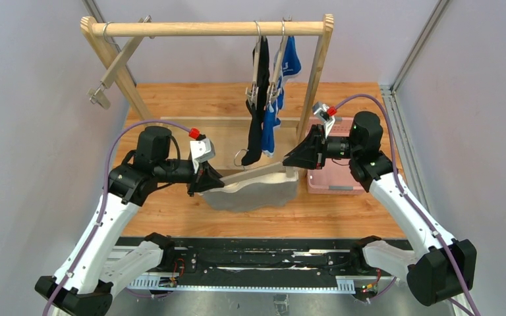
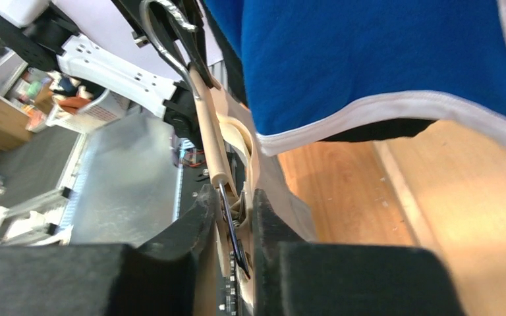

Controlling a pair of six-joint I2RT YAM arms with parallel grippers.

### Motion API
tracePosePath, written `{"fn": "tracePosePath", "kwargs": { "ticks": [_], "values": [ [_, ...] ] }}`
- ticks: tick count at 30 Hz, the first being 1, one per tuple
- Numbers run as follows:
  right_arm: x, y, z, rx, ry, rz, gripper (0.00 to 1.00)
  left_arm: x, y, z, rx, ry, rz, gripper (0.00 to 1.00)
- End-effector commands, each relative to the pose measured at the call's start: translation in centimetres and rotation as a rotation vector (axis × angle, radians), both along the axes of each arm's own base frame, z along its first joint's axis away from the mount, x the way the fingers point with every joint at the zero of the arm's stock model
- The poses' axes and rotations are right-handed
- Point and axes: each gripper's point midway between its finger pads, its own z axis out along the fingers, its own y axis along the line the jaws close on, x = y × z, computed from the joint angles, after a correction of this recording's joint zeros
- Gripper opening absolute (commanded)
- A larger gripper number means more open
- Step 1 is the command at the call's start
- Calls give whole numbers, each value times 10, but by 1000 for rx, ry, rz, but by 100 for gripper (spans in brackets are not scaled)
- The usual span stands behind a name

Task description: Remove the underwear clipped to the hanger

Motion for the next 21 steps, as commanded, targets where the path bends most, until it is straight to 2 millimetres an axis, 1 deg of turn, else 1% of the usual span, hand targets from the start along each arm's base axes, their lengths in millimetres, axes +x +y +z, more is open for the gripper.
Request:
{"fn": "tracePosePath", "kwargs": {
  "ticks": [1, 5, 6, 8, 9, 10, 11, 14, 16, 21],
  "values": [
    [-1, -2, 3, 13, -10, 14, 1, 7, -6, 20, -55, -58, -3, 0],
    [0, -2, 1, 10, -11, 5, 1, 10, -6, 20, -60, -59, 8, 0],
    [1, -2, 1, 10, -13, 0, 10, 10, -7, 19, -59, -56, 8, 0],
    [4, -2, 1, 5, -10, -27, 39, 10, -7, 19, -59, -52, 6, 0],
    [6, -2, 1, 5, -15, -38, 50, 10, -7, 19, -60, -53, 5, 0],
    [8, -3, 2, 4, -20, -51, 58, 10, -7, 19, -60, -53, 3, 0],
    [9, -3, 2, 4, -24, -65, 63, 10, -7, 20, -60, -55, 1, 0],
    [14, -5, 6, 4, -50, -112, 71, 9, -6, 24, -62, -63, 1, 0],
    [16, -7, 9, 5, -67, -149, 74, 8, -6, 28, -71, -69, 4, 0],
    [17, -16, 11, 17, -114, -251, 74, 8, -7, 39, -120, -80, 38, 0]
  ]
}}
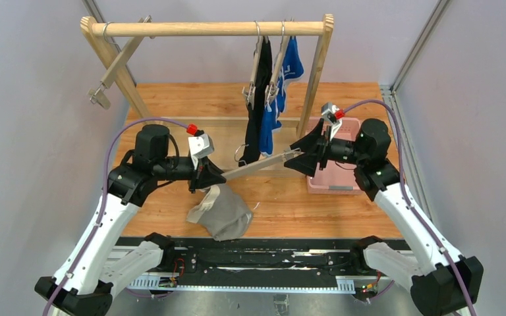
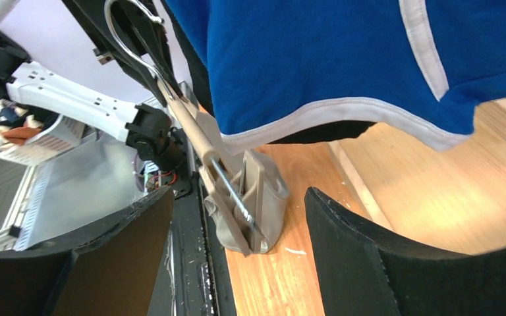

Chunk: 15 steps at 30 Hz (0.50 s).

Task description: Remove the underwear clipped to the hanger

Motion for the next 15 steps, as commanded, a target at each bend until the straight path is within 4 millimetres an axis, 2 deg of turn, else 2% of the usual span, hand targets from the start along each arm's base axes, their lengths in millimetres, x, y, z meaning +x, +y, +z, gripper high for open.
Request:
{"fn": "tracePosePath", "kwargs": {
  "ticks": [1, 4, 8, 15],
  "values": [
    [4, -11, 4, 20, -67, -124, 74, 4, -4, 34, -101, -81, 28, 0],
    [-2, -15, 2, 59, -100, -163, 74, 7, -9, 51, -173, -109, 46, 0],
    [-3, -20, -3, 126, -137, -246, 79, 15, -13, 67, -232, -158, 57, 0],
    [-10, -25, 22, 345, -287, -298, 77, 29, -33, 80, -338, -132, -6, 0]
  ]
}}
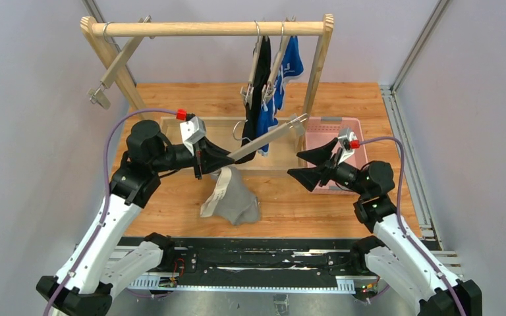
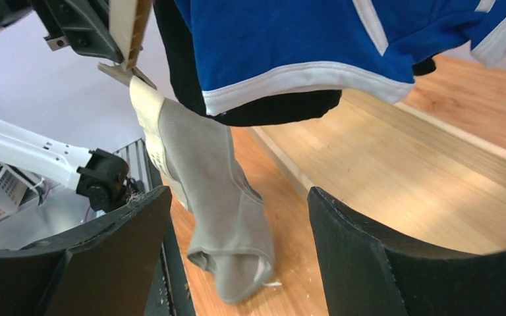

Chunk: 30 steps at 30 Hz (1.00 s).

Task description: Remove the underwear clipped to the hanger

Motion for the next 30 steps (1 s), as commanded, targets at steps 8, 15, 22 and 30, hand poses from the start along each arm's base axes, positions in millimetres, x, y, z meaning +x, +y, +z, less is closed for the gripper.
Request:
{"fn": "tracePosePath", "kwargs": {
  "ticks": [8, 15, 22, 30],
  "values": [
    [2, 0, 79, 242, -276, -39, 77, 3, -36, 26, -175, -11, -173, 0],
    [20, 11, 103, 305, -318, -3, 76, -13, -47, 26, -171, -12, -251, 0],
    [20, 19, 118, 376, -332, 75, 76, -7, -49, 22, -166, 3, -235, 0],
    [15, 23, 110, 377, -297, 116, 74, 3, -49, 29, -180, -28, -183, 0]
  ]
}}
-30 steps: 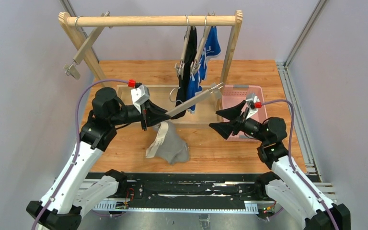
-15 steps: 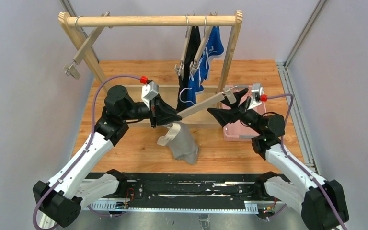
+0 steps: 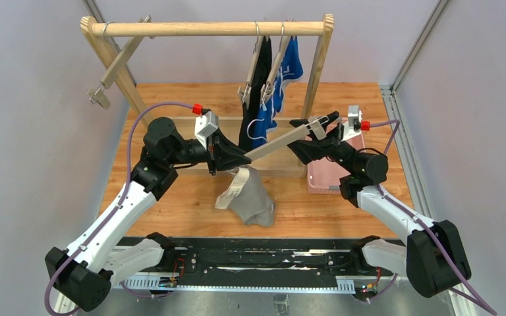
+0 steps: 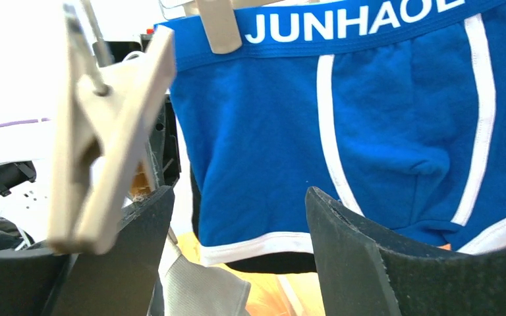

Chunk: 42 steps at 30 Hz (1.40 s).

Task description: Remove the underwear clipped to the hanger

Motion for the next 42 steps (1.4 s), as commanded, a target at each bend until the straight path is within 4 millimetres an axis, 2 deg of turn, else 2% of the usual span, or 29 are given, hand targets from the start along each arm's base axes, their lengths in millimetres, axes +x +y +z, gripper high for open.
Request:
{"fn": "tracePosePath", "kwargs": {
  "ticks": [1, 6, 15, 23, 26, 28, 32, 34, 35, 36, 42],
  "values": [
    [-25, 5, 19, 28, -87, 76, 74, 4, -2, 23, -47, -77, 22, 0],
    [-35, 14, 19, 14, -98, 130, 74, 10, -3, 29, -66, -85, 40, 0],
    [-44, 28, 22, 22, -108, 178, 74, 13, -6, 30, -73, -79, 34, 0],
    [-46, 36, 41, 54, -156, 190, 69, 13, -9, 23, -78, -58, 26, 0],
    [-44, 39, 46, 61, -153, 198, 58, 14, -9, 21, -77, -55, 32, 0],
    [-42, 43, 45, 62, -140, 207, 45, 13, -9, 21, -81, -54, 32, 0],
    [-41, 47, 42, 67, -121, 220, 28, 13, -10, 20, -83, -50, 29, 0],
    [-42, 48, 43, 67, -124, 226, 16, 13, -10, 19, -82, -47, 33, 0],
    [-42, 48, 43, 66, -122, 228, 5, 14, -10, 18, -81, -45, 33, 0],
    [-42, 49, 43, 67, -120, 230, 1, 14, -11, 18, -81, -45, 32, 0],
    [-40, 48, 44, 81, -127, 206, 1, 12, -10, 19, -88, -47, 33, 0]
  ]
}}
